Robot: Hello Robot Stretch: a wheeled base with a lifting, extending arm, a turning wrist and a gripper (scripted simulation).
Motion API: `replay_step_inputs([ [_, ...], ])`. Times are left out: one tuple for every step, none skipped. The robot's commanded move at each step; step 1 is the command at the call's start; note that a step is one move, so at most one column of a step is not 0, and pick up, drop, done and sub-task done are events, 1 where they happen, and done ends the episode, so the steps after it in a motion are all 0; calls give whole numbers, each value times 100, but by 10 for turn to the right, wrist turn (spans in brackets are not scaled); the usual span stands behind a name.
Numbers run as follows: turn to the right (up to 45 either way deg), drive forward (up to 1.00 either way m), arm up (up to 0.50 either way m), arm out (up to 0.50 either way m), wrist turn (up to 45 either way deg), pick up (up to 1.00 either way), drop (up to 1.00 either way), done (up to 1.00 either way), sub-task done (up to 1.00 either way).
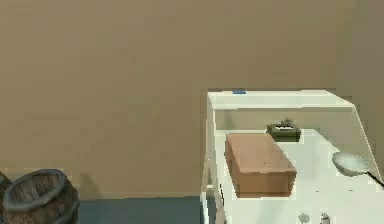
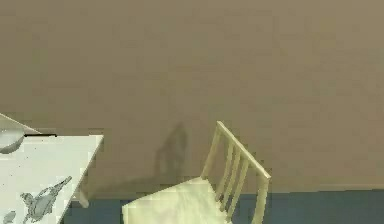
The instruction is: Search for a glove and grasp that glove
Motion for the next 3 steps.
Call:
replay_step_inputs([
  [-390, 0, 0, 0, 0, 0, 0, 0, 0],
  [0, 0, 50, 0, 0, 0, 0, 0, 0],
  [0, 0, 32, 0, 0, 0, 0, 0, 0],
])
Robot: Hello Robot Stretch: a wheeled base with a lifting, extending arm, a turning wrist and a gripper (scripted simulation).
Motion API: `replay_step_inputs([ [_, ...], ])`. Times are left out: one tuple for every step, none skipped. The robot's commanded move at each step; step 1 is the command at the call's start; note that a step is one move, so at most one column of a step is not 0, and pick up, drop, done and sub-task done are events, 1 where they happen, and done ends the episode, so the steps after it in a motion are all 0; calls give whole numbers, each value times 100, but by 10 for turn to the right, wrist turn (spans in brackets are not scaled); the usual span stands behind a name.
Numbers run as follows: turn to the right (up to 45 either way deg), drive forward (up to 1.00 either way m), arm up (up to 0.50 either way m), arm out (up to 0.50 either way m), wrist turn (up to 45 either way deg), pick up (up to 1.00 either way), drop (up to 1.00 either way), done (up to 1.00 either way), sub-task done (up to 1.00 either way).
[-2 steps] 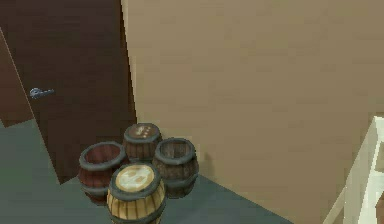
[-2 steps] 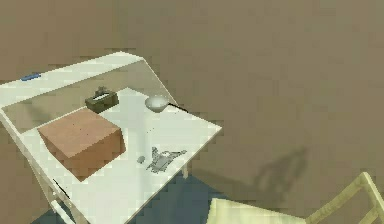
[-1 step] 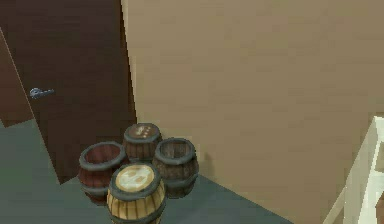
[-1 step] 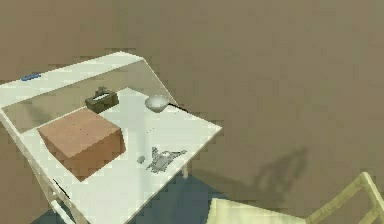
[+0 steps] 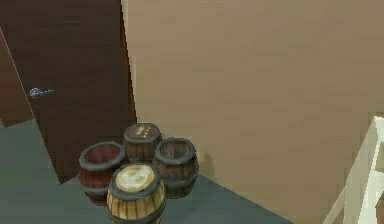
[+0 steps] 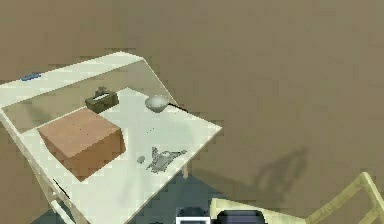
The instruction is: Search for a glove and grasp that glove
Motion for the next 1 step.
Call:
replay_step_inputs([
  [0, 0, 0, 34, 0, 0, 0, 0, 0],
])
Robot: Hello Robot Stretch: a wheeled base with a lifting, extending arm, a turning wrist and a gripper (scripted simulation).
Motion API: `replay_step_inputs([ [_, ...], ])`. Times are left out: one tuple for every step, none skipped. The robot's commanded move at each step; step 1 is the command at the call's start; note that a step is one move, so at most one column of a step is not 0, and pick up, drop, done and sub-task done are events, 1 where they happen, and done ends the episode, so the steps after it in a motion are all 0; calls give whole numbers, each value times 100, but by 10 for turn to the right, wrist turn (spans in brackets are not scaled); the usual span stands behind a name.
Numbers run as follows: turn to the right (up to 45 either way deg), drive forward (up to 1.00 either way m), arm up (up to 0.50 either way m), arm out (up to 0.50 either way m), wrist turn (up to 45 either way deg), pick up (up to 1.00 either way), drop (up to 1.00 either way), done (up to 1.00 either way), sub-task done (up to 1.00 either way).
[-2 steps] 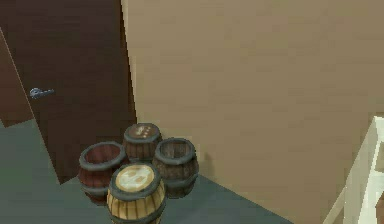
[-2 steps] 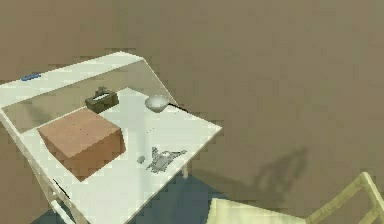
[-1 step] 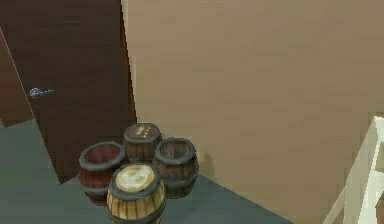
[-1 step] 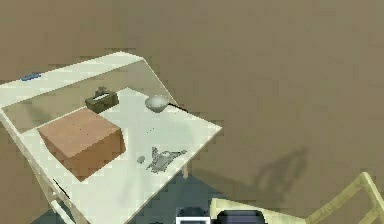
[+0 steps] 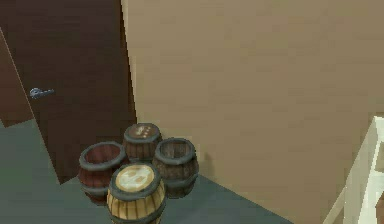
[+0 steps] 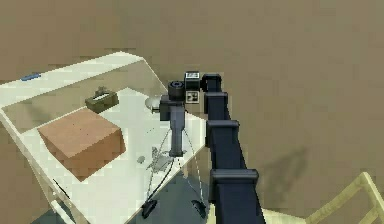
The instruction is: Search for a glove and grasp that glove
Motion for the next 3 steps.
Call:
replay_step_inputs([
  [0, 0, 0, 0, 450, 0, 0, 0, 0],
  [0, 0, 0, 0, 450, 0, 0, 0, 0],
  [0, 0, 0, 0, 450, 0, 0, 0, 0],
])
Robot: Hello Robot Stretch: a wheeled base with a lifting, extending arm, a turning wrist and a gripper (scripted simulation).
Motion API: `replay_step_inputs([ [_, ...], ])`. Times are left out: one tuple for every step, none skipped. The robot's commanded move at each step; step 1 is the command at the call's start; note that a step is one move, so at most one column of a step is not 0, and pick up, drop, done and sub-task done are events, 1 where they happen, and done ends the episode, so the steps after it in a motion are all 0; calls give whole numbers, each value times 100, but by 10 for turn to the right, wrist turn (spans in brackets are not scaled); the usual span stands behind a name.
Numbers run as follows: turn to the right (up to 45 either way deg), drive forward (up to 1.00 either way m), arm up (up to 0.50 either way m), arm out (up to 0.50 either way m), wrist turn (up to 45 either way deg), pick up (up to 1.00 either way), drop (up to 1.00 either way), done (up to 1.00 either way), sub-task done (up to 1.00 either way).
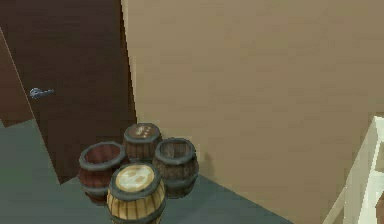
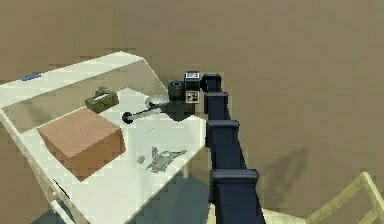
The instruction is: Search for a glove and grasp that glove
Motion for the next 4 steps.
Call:
replay_step_inputs([
  [0, 0, 0, 0, 60, 0, 0, 0, 0],
  [0, 0, -30, 0, 0, 0, 0, 0, 0],
  [0, 0, 0, 0, 0, 100, 0, 0, 0],
  [0, 0, 10, 0, 0, 0, 0, 0, 0],
])
